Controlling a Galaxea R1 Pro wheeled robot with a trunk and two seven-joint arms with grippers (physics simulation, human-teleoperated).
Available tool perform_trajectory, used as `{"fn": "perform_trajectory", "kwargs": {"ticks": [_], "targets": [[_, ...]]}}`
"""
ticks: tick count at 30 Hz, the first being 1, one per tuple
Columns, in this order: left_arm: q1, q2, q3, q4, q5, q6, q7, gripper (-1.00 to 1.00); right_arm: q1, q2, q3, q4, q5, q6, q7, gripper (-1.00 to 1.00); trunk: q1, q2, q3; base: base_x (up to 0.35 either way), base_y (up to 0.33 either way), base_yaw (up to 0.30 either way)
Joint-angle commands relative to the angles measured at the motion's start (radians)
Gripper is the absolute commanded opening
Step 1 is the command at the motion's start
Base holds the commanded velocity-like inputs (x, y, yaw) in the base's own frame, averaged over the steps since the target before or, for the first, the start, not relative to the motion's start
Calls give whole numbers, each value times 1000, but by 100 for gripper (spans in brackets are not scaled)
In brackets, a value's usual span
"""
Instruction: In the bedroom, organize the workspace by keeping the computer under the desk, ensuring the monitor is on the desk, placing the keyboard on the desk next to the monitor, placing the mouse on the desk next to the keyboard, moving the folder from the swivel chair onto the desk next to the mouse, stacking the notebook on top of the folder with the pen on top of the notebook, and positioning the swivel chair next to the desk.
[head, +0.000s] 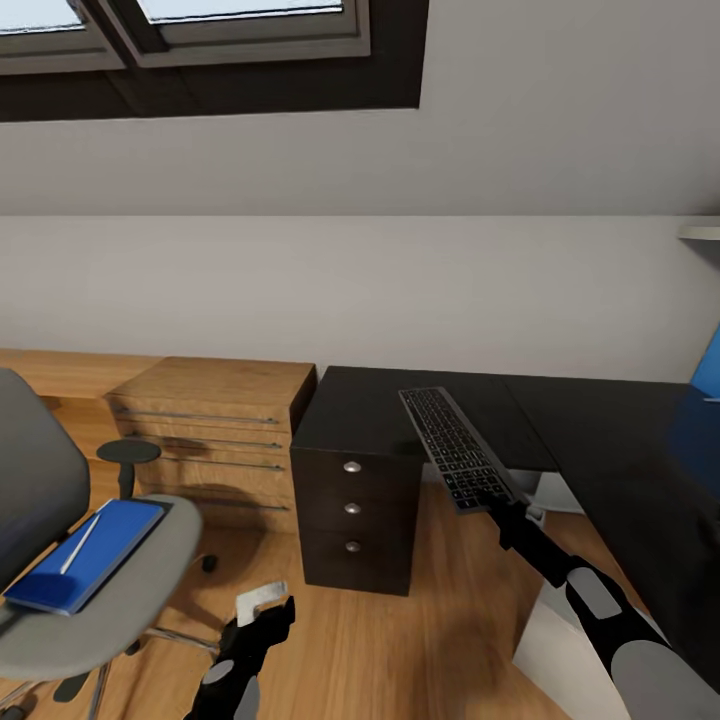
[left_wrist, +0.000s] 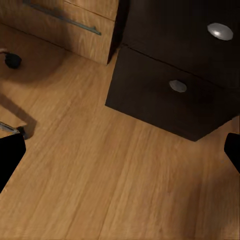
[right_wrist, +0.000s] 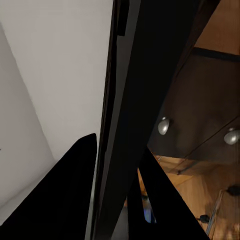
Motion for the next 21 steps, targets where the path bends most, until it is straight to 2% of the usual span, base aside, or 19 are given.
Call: {"fn": "perform_trajectory", "kwargs": {"ticks": [1, 3, 4, 7, 8, 11, 13, 14, 16, 21], "targets": [[7, 0, -3, 16, 3, -23, 2, 100, -1, 0, -2, 0, -5, 7, 3, -100, 0, -1, -1, 63, 0, 0], [27, 3, -6, 39, -1, -49, 0, 100, -1, 0, -2, 0, -5, 5, 0, -100, 0, -1, -1, 52, 0, 0], [59, 5, -7, 51, -3, -61, -2, 100, -1, -1, -3, -1, -5, -5, -15, -100, 0, -1, -1, 14, 0, 0], [110, 17, -7, 58, -3, -69, -4, 100, -1, -1, -2, -1, -5, -50, -46, -100, 0, -1, -1, 8, 0, 0], [149, 26, -8, 60, -5, -96, -5, 100, -1, -1, 0, -2, -5, -139, -99, -100, 0, -1, -1, 1, 0, 0], [164, 34, -7, 64, -12, -170, -5, 100, -1, 0, -1, -1, -5, -228, -166, -100, 0, -1, -1, 65, 0, 0], [166, 48, -7, 65, -13, -181, -6, 100, -1, 1, -4, -2, -10, -275, -196, -100, 0, -1, -1, 232, 0, 0], [167, 57, -7, 65, -14, -185, -5, 100, -1, 3, -5, -1, -14, -329, -214, -100, 0, -1, -1, 291, 0, 0], [167, 62, -8, 65, -14, -187, -5, 100, -1, 16, -6, 0, -16, -378, -223, -100, 0, -1, -1, 243, 0, 0], [167, 64, -9, 69, -14, -185, -4, 100, -1, 55, -9, 0, -17, -416, -235, -100, 0, -1, -1, 75, 0, 0]]}}
